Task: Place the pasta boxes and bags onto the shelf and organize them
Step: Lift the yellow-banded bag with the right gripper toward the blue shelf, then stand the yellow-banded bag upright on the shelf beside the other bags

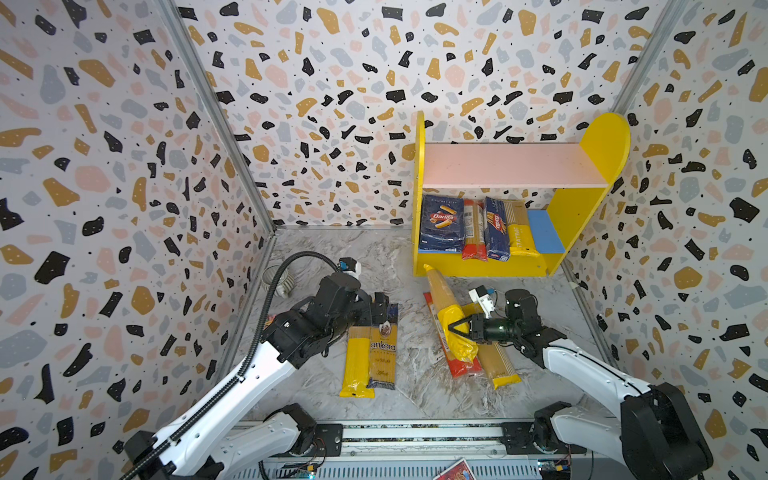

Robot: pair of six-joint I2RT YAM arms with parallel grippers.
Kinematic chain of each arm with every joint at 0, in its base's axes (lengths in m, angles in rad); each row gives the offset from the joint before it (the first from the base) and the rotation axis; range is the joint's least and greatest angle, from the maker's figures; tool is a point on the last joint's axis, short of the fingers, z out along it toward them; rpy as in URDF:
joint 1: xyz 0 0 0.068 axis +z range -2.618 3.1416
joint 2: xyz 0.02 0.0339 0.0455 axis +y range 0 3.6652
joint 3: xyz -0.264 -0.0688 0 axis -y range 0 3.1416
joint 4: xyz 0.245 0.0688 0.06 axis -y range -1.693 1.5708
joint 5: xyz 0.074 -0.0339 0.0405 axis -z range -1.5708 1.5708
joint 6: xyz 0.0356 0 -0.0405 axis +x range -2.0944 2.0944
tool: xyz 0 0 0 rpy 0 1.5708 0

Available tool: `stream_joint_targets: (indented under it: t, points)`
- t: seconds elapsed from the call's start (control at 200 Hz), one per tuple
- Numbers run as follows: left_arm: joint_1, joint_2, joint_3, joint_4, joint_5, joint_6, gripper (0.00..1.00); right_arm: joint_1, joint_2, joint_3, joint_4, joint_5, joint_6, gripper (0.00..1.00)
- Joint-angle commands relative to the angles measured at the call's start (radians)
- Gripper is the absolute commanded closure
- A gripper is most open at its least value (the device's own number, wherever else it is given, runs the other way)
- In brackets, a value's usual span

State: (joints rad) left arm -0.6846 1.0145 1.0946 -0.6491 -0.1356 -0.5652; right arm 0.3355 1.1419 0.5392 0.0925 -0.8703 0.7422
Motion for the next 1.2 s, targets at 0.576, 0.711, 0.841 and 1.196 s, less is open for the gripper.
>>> stream_joint_targets:
  t: [0.576,0.711,0.841,1.196]
  points:
    - [0.003,0.075,0.080,0.087,0.123,0.076,0.00,-0.375,0.046,0.460,-0.216,-0.058,-0.209,0.82]
    - [0.003,0.081,0.085,0.090,0.126,0.081,0.01,-0.450,0.105,0.526,-0.246,-0.021,-0.245,0.83]
    - [0.003,0.095,0.099,0.092,0.133,0.088,0.00,-0.490,0.192,0.652,-0.326,0.103,-0.326,0.83]
    - [0.003,0.180,0.143,0.098,0.129,0.111,0.00,-0.542,0.458,0.974,-0.415,0.279,-0.427,0.83]
